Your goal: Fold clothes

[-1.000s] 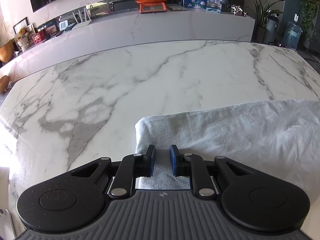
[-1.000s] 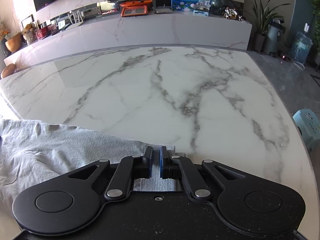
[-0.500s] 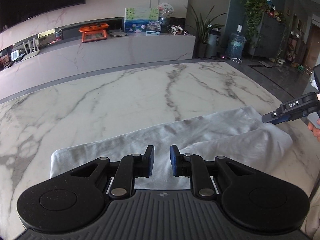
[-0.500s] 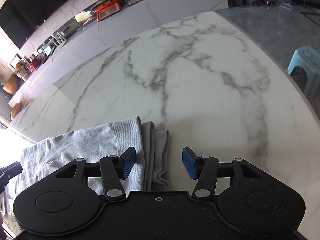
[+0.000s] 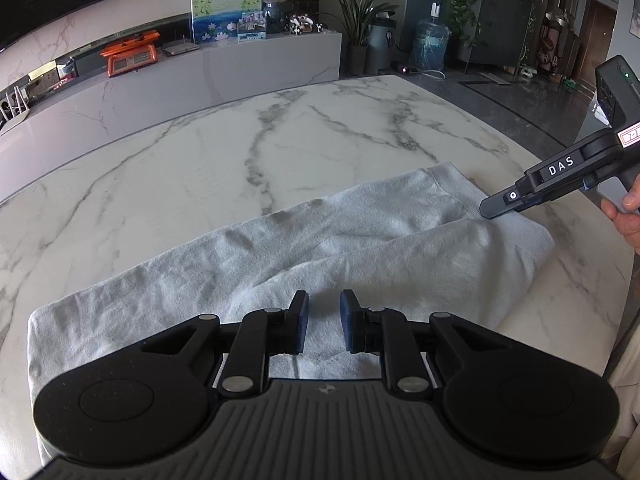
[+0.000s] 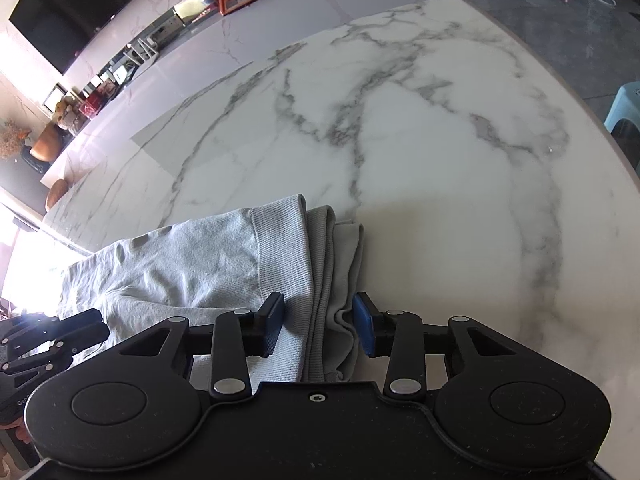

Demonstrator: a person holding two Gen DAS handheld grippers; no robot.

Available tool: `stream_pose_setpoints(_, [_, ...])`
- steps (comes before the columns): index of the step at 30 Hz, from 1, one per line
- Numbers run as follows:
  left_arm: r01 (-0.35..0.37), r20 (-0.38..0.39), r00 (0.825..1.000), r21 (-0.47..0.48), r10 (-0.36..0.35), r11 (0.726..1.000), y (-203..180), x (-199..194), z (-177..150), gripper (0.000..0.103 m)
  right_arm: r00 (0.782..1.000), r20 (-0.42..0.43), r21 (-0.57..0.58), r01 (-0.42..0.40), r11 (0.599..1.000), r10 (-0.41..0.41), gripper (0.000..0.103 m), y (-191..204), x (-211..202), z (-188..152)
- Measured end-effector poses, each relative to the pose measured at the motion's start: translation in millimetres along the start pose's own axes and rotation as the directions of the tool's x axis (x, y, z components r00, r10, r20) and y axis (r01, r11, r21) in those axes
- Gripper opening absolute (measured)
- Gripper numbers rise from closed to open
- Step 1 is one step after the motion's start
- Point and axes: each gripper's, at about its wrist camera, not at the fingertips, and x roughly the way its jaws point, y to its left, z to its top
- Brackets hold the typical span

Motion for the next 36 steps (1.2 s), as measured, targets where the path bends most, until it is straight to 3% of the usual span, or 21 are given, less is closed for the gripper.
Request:
stream_pose_setpoints(3, [-0.006, -0.041, 0.999, -0.013, 0.006, 1.0, 0.2, 10.0, -4.0, 0.015, 1.0, -0.008, 0.015, -0.025, 1.0, 0.026, 0.029, -4.8, 0.6, 1.1])
stream_pose_setpoints(13, [-0.006, -0.036, 0.999, -0.015, 0.005, 1.0, 3.0, 5.6, -7.0, 0.015, 0.988, -0.013, 0.13, -0.151, 0.98, 0.154, 0.018, -26.3, -3.5, 0.0])
stream_pose_setpoints(22, [-0.011, -0.036, 0.999, -0.008, 0.01, 1.0, 1.7, 7.2, -5.6, 0.015, 0.981, 0.053, 0.047, -0.188, 0.981, 0.185, 0.017, -6.4, -22.8, -0.2])
stream_pose_setpoints(26, [-0.009, -0.035, 0.999, 0.004, 0.009, 1.0, 1.0, 7.9, -5.6, 0.015, 0.962, 0.089, 0.045, -0.261, 0.964, 0.256, 0.017, 1.0, -33.0, 3.1])
stream_pose_setpoints(32, [0.001, -0.023, 1.0, 0.017, -0.001, 1.0, 1.6, 7.9, -7.6, 0.015, 0.916, 0.122, 0.094, -0.394, 0.914, 0.382, 0.016, 15.3, -40.4, 8.8])
stream_pose_setpoints(36, [0.022, -0.003, 1.0, 0.007, -0.022, 1.0, 6.3, 0.6, -10.1, 0.015, 0.906, 0.129, 0.088, -0.415, 0.906, 0.403, 0.016, 36.5, -47.1, 16.7])
